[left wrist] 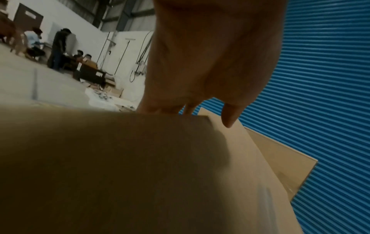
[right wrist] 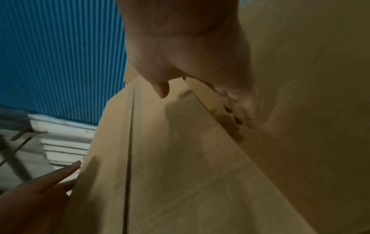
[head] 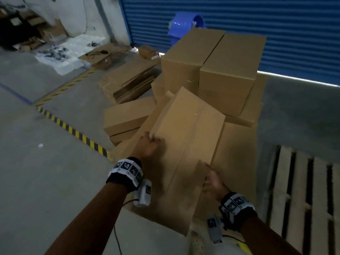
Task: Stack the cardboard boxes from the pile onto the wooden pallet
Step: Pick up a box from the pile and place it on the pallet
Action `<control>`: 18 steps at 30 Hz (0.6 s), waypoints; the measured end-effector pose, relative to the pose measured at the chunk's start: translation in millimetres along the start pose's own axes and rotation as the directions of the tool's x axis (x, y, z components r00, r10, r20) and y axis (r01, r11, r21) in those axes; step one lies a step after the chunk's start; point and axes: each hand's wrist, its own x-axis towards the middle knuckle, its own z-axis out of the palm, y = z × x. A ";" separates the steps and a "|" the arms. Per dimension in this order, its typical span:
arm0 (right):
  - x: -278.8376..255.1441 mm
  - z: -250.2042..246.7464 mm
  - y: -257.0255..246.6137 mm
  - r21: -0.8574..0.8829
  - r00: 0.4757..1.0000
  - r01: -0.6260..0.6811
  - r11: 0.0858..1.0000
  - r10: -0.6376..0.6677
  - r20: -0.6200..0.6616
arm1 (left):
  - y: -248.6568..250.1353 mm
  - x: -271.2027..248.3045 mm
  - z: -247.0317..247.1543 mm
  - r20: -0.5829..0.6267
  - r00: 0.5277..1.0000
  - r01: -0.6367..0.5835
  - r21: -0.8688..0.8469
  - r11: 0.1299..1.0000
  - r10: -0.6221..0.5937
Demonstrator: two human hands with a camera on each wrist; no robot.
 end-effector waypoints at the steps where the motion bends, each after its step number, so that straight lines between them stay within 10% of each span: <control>1: -1.7 3.5 -2.0 0.045 0.999 -0.027 0.999 0.025 0.045 | -2.1 4.3 6.5 0.025 0.999 0.026 -0.028 0.999 -0.025; 5: -0.7 20.8 -2.8 0.232 0.993 -0.032 0.972 0.005 0.114 | -9.0 7.9 23.0 0.003 0.999 0.050 -0.073 0.996 -0.050; 18: -46.6 78.1 4.7 0.090 0.920 0.378 0.921 -0.363 -0.146 | -51.1 -25.1 -14.8 -0.158 0.984 -0.126 -0.268 0.955 0.086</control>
